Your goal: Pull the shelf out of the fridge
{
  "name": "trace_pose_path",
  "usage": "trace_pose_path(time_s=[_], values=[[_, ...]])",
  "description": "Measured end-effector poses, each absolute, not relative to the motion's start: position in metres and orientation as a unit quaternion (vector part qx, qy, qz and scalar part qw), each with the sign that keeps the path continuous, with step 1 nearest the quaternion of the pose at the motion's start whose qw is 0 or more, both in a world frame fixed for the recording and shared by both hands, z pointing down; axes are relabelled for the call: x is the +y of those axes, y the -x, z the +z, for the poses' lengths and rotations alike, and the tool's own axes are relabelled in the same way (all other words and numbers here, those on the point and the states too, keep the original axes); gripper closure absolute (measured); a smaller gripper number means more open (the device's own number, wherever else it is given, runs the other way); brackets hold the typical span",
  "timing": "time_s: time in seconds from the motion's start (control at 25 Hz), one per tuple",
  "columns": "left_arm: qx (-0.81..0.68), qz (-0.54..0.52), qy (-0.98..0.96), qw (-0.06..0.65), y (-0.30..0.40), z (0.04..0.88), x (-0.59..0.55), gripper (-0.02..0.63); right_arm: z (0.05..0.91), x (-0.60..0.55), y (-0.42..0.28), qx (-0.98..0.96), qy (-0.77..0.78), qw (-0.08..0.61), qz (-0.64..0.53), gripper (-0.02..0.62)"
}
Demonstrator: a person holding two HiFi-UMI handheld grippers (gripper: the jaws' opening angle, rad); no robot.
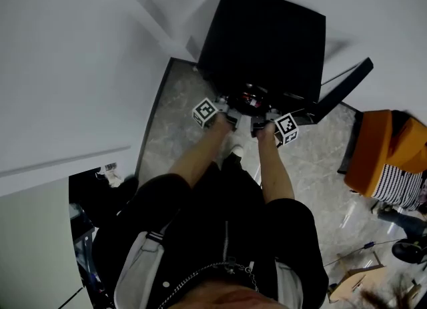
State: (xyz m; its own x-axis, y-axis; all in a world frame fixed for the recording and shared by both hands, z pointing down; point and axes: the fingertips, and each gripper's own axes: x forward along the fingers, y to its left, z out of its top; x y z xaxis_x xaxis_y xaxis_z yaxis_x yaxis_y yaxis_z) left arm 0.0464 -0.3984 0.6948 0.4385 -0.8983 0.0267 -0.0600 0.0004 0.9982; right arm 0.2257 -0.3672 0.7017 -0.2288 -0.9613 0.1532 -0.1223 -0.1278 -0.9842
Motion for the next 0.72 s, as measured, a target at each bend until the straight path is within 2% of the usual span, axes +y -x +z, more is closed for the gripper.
trace_pose_path(time_s=[0.2,0.36,0.4,0.72], values=[[-0.388,-0.363,-0.606,0.591,-0.044,0.695,-0.402,0.470,0.703,-0.358,-0.223,0.551,0.493,0.367,-0.564,0.561],[-0.397,-0.368,-0.604,0.585,-0.035,0.696,-0.405,0.508,0.702,-0.353,-0.221,0.554,0.492,0.364,-0.565,0.560],[-0.400,-0.367,-0.604,0.584,-0.033,0.697,-0.405,0.536,0.702,-0.351,-0.221,0.553,0.493,0.361,-0.567,0.560],[-0.396,-0.368,-0.600,0.590,-0.031,0.701,-0.406,0.579,0.705,-0.339,-0.219,0.560,0.477,0.361,-0.573,0.565]])
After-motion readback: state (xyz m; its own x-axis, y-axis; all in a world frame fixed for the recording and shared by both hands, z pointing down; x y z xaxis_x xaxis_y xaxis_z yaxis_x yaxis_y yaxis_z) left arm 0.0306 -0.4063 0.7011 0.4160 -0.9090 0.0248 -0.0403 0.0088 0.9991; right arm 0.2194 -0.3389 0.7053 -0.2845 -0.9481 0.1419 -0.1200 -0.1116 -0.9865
